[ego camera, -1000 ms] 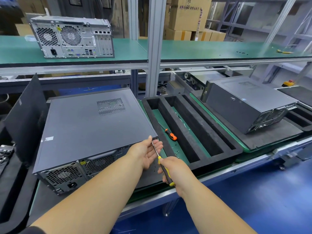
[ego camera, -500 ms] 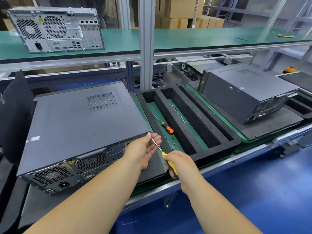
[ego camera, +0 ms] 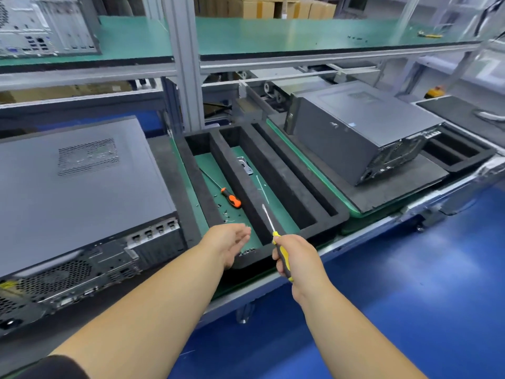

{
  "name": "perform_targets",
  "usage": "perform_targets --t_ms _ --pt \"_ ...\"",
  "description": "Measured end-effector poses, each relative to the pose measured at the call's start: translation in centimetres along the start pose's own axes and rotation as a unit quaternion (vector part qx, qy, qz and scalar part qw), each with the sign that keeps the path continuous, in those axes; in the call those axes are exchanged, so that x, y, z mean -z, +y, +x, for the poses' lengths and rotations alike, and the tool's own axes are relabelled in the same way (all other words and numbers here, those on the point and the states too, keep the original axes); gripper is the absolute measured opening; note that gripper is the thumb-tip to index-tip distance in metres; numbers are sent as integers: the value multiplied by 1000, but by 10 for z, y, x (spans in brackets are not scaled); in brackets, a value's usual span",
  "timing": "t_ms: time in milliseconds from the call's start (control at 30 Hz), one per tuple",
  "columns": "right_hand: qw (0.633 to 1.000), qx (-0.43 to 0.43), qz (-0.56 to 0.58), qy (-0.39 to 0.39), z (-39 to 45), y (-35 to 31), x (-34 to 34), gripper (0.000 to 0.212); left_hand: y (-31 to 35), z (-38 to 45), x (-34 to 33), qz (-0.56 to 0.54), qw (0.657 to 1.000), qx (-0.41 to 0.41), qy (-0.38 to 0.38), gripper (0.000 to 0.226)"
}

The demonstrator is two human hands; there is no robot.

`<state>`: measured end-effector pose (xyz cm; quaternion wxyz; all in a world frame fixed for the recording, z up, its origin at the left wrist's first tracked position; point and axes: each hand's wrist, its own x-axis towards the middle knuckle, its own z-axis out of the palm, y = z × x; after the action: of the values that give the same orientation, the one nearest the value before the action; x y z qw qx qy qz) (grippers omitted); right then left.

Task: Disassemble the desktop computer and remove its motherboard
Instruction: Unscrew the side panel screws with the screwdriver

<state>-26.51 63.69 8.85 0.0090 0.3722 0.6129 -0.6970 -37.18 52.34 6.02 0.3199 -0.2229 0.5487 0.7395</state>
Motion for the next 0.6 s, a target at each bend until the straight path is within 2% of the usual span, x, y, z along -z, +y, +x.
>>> perform_targets --t_ms 100,200,300,433,600 --pt "1000 -5 -15 -18 11 -4 8 14 5 7 -8 -47 998 22 -46 69" --pt "998 1 -30 -46 19 -5 11 13 8 7 -8 -77 994 26 -67 78" --pt "997 7 -35 -71 20 -7 7 14 9 2 -1 -90 993 10 -74 68" --pt "991 28 -45 -121 11 -15 -11 13 16 -19 14 -76 993 -34 -83 44" --pt "976 66 -39 -205 -18 -25 -50 11 33 -57 48 -48 995 -84 -37 22"
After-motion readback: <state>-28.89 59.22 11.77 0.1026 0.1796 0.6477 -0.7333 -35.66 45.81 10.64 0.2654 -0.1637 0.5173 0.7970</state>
